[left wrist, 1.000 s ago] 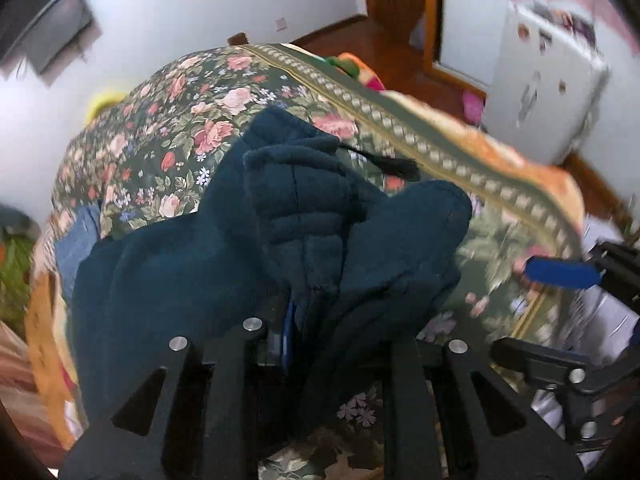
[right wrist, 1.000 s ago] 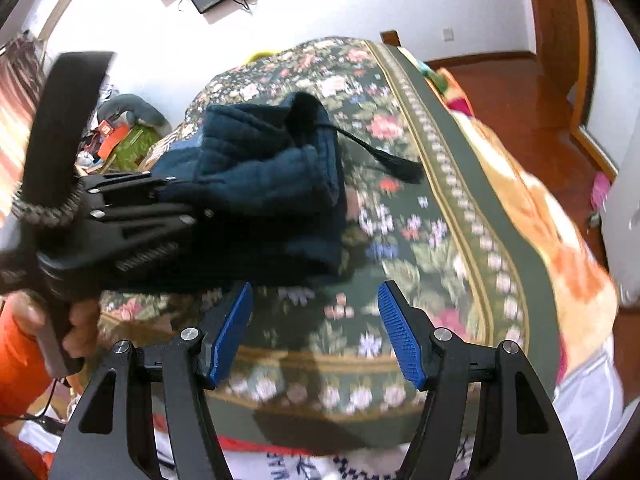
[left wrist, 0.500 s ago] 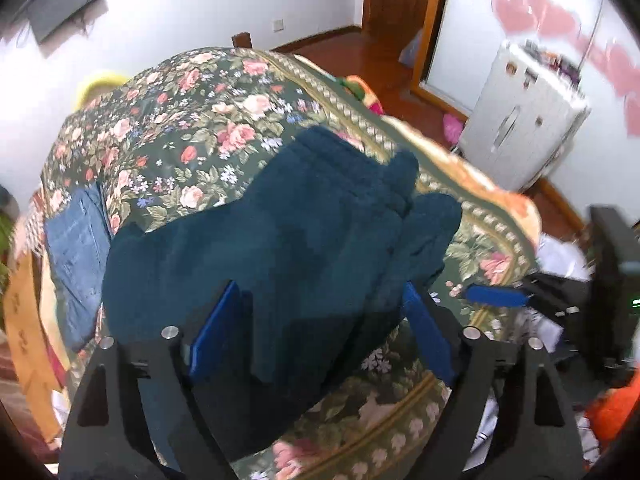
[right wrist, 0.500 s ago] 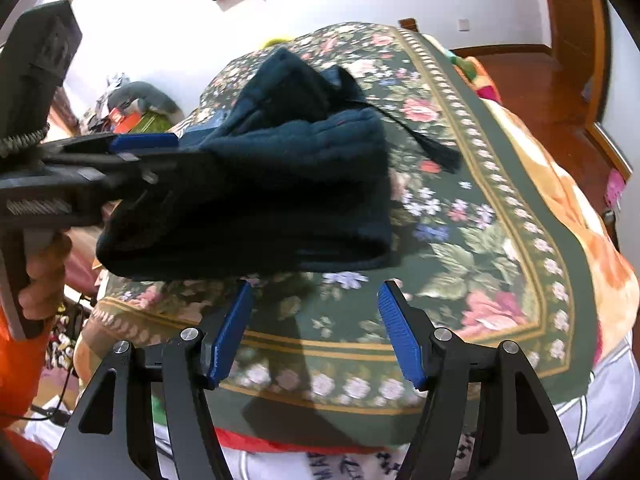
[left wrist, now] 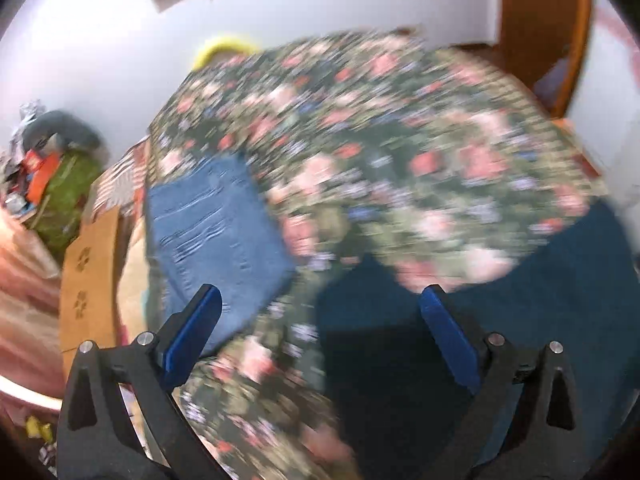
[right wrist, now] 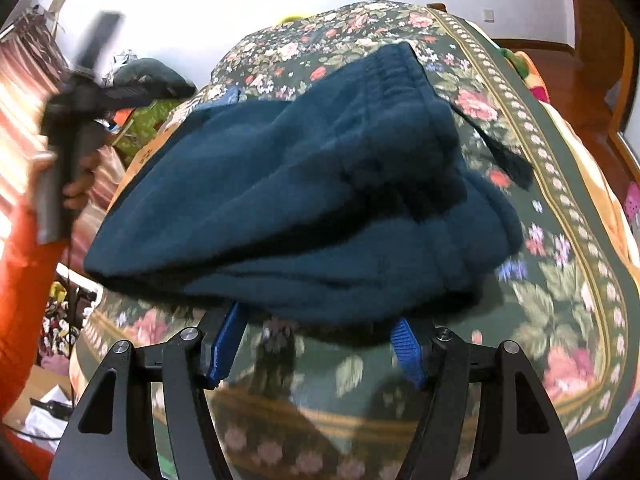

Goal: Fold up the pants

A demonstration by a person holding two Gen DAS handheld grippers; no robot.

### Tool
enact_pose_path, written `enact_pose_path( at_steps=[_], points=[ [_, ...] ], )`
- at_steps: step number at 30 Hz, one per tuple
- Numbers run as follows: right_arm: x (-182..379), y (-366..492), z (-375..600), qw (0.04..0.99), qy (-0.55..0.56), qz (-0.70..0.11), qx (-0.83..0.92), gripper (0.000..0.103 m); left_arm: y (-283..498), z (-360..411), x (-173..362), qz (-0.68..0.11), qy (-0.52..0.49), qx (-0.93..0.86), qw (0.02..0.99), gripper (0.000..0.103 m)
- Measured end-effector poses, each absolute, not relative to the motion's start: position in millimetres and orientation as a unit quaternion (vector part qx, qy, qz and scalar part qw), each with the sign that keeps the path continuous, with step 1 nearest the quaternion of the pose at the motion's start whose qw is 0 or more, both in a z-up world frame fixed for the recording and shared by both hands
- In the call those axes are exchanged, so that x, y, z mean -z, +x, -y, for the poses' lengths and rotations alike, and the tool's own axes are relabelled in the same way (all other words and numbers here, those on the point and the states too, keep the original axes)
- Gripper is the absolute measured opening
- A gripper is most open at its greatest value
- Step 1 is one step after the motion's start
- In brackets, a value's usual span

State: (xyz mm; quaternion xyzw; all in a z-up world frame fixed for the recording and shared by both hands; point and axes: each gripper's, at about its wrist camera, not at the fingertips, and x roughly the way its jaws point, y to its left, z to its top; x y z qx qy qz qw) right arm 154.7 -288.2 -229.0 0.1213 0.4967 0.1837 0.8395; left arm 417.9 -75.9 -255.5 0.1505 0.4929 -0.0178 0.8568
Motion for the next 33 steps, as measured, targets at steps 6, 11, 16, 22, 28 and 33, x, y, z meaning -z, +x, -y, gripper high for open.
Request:
enact_pose_path(
  at_steps=[6,11,16,22,28,33],
  points=[
    [232,187,290,0.837,0.101,-0.504,-0.188,0.063,435,39,305,-0.511,0.132,0.03,0.849,0.103],
    [231,233,298,0.838,0.098,-0.508,-0.174,0.063,417,18,308,-0.495,0.136,0.027,0.858,0.103],
    [224,283,299,0.851,0.08,-0.492,-0.167,0.063,391,-7,306,-0.523,0.073,0.029,0.849,0.103],
    [211,274,310,0.861,0.043,-0.491,-0.124,0.063,337,6,292,-0.512,0.082,0.011,0.855,0.103],
    [186,231,329,0.869,0.074,-0.474,-0.124,0.063,289,29,283,-0.53,0.046,0.033,0.846,0.103],
    [163,198,322,0.878,0.077,-0.451,-0.144,0.064,261,57,278,-0.529,0.059,0.051,0.845,0.103]
  ],
)
